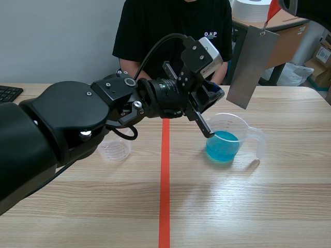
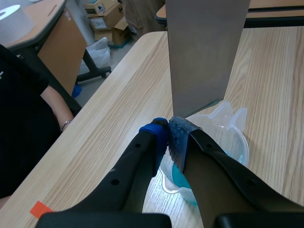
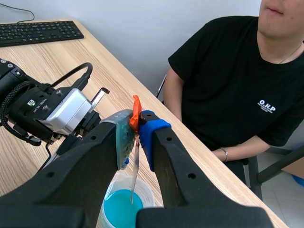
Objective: Do the redox reaction experiment.
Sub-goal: 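Raise the plate and point at it, then lower the plate into the blue solution, then hold the plate still in the solution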
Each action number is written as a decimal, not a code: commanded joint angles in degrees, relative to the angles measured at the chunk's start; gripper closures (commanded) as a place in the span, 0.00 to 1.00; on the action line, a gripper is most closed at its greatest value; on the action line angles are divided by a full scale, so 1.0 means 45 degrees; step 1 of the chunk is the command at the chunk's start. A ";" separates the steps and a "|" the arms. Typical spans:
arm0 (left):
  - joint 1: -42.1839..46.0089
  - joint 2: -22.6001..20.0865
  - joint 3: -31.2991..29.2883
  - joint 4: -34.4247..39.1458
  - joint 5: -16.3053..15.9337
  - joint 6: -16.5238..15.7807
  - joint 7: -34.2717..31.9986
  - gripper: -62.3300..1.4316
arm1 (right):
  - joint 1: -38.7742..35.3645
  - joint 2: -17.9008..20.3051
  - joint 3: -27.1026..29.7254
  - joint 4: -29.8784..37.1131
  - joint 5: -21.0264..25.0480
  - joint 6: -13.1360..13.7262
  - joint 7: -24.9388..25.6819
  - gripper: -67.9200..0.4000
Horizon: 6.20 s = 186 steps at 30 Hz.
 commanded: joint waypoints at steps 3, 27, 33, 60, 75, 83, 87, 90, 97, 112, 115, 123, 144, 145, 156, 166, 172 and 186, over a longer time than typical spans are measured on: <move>-0.0248 0.0117 -0.0053 0.0097 -0.0083 0.0029 -0.0151 0.90 | 0.0214 0.0136 0.0204 0.0199 0.0185 0.0073 0.0209 0.97; -0.0248 0.0107 -0.0053 0.0097 -0.0068 0.0034 -0.0180 0.90 | 0.0214 0.0136 0.0204 0.0199 0.0185 0.0073 0.0209 0.97; -0.0248 0.0078 -0.0053 0.0097 -0.0034 0.0034 -0.0185 0.90 | 0.0214 0.0136 0.0204 0.0199 0.0185 0.0073 0.0209 0.97; 0.7490 -1.0248 -0.4095 0.8257 -0.3827 0.0316 -0.0185 0.90 | 0.0214 0.0136 0.0160 0.0194 0.0175 0.0073 0.0126 0.97; 1.6927 -0.9933 -1.0098 0.8544 -0.3861 0.2375 -0.0175 0.90 | 0.0219 0.0121 -0.1054 -0.1088 -0.0588 0.0073 0.1107 0.97; 1.9288 -0.7830 -1.1696 0.8544 -0.3774 0.2477 -0.0185 0.90 | 0.0219 -0.0646 -0.1137 -0.1661 -0.2021 0.0073 0.1608 0.97; 1.9997 -0.6747 -1.1982 0.8539 -0.3769 0.2569 -0.0185 0.90 | 0.0253 -0.0797 -0.1515 -0.1889 -0.2390 0.0073 0.1855 0.97; 2.0332 -0.6008 -1.2002 0.8539 -0.3769 0.2827 -0.0155 0.90 | 0.0253 -0.0923 -0.1710 -0.2001 -0.2686 0.0073 0.2006 0.97; 2.0599 -0.4639 -1.2002 0.8529 -0.3769 0.3084 -0.0136 0.90 | 0.0321 -0.0986 -0.2152 -0.2433 -0.3279 0.0073 0.2749 0.97; 2.0604 -0.4546 -1.2002 0.8529 -0.3774 0.3079 -0.0087 0.90 | 0.1093 -0.2453 -0.3196 -0.4352 -0.5348 0.0073 0.3342 0.97; 2.0604 -0.4541 -1.2002 0.8529 -0.3774 0.3079 -0.0083 0.90 | 0.1180 -0.2623 -0.3376 -0.4736 -0.5795 0.0073 0.3546 0.97; 2.0604 -0.4546 -1.2002 0.8529 -0.3774 0.3079 -0.0083 0.90 | 0.1175 -0.2618 -0.3507 -0.4935 -0.6319 0.0073 0.3959 0.97; 2.0604 -0.4546 -1.2002 0.8529 -0.3774 0.3079 -0.0087 0.90 | 0.1171 -0.2618 -0.3507 -0.4935 -0.6353 0.0073 0.3954 0.97; 2.0604 -0.4546 -1.2002 0.8529 -0.3774 0.3079 -0.0087 0.90 | 0.1171 -0.2618 -0.3507 -0.4935 -0.6353 0.0073 0.3954 0.97; 2.0604 -0.4546 -1.2002 0.8529 -0.3774 0.3079 -0.0087 0.90 | 0.1166 -0.2618 -0.3507 -0.4935 -0.6353 0.0073 0.3954 0.97; 2.0609 -0.4546 -1.2002 0.8529 -0.3774 0.3079 -0.0087 0.90 | 0.1166 -0.2613 -0.3507 -0.4935 -0.6353 0.0073 0.3949 0.97; 2.0609 -0.4546 -1.2002 0.8529 -0.3774 0.3079 -0.0087 0.90 | 0.1166 -0.2613 -0.3502 -0.4935 -0.6353 0.0073 0.3954 0.97; 2.0711 -0.4546 -1.2002 0.8529 -0.3774 0.3060 -0.0087 0.90 | 0.1103 -0.2569 -0.2832 -0.4299 -0.6353 0.0073 0.3993 0.97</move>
